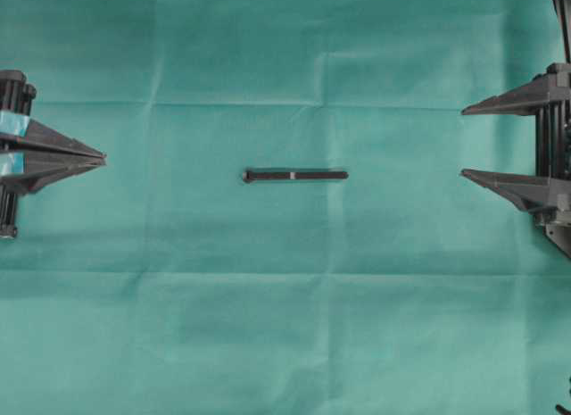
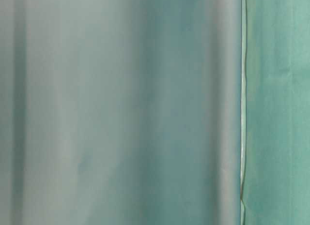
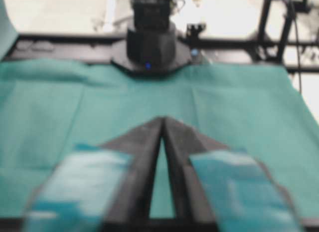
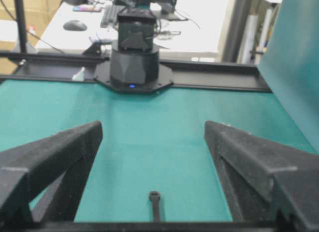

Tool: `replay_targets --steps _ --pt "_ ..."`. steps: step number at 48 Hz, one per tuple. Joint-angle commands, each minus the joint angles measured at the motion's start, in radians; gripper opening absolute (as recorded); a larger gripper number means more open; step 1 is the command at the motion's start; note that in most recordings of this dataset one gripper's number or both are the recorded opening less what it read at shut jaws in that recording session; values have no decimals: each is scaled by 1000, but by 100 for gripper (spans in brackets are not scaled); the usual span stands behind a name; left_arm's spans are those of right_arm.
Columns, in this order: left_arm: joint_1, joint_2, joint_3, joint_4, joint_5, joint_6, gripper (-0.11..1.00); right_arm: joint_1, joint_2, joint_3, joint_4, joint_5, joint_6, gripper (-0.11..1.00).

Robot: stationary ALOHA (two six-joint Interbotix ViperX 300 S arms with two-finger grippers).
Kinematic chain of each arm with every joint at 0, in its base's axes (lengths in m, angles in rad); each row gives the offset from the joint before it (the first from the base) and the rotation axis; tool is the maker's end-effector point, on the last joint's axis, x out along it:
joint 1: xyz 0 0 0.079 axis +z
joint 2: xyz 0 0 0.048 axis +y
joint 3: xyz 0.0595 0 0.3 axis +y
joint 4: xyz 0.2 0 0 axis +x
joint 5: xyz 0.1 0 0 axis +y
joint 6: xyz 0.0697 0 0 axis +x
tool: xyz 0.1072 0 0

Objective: Peel off the Velcro with your right arm.

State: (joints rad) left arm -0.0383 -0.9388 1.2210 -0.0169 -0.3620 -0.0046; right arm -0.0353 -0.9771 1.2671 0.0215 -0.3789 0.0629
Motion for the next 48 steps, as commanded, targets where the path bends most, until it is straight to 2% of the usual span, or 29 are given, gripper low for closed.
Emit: replay_targets --steps 1,8,12,21,39,48 --pt "-3 8 -9 -2 -21 2 27 -5 2 -11 2 -9 2 84" --pt "6 8 -2 -2 -34 2 68 -6 2 -9 2 -9 2 84" --pt "9 8 -2 -2 -34 2 64 -8 2 -9 2 -9 2 84" --pt "26 40 -17 -2 -49 0 64 -8 5 -9 0 -9 2 84" --pt "74 265 -112 -2 -140 8 64 -8 8 -8 0 -20 2 84" --pt "106 373 -173 -2 -149 9 64 -8 8 -3 0 -23 2 84"
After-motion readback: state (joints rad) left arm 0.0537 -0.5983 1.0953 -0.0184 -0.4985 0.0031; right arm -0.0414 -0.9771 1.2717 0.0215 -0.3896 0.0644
